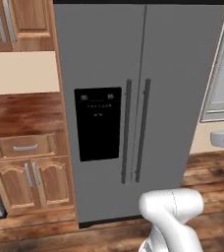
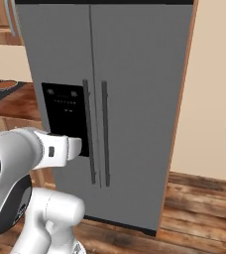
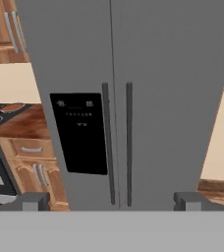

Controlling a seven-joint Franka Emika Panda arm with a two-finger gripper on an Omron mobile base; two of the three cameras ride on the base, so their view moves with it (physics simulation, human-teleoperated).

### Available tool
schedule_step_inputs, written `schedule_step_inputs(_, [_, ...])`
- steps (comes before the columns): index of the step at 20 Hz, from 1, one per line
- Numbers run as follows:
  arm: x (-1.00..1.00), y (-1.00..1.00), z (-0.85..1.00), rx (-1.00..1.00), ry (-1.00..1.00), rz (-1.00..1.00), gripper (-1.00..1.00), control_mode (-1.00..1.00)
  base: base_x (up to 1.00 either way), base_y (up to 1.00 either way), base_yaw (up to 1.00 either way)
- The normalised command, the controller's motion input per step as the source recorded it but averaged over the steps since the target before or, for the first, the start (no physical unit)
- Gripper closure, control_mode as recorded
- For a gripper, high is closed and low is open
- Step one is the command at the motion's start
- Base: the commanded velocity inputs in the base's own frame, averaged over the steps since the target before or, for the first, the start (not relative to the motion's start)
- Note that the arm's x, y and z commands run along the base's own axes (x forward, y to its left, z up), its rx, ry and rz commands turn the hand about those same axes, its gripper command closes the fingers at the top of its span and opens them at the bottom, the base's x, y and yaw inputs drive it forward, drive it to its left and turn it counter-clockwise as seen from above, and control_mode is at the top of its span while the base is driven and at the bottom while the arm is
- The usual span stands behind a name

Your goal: Retrieve the steak from the fridge and place it on the saucepan with marinade on the stove.

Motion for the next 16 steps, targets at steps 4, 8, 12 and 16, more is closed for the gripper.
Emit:
schedule_step_inputs(4, [0.0, 0.0, 0.0, 0.0, 0.0, 0.0, -1.0, 1.0, 0.0, -0.09, 0.0])
schedule_step_inputs(8, [0.0, 0.0, 0.0, 0.0, 0.0, 0.0, -1.0, 1.0, 0.0, 0.19, 0.0])
schedule_step_inputs(12, [0.0, 0.0, 0.0, 0.0, 0.0, 0.0, -1.0, 1.0, 0.0, 0.49, -0.01])
schedule_step_inputs(16, [0.0, 0.0, 0.0, 0.0, 0.0, 0.0, -1.0, 1.0, 0.0, 0.43, -0.03])
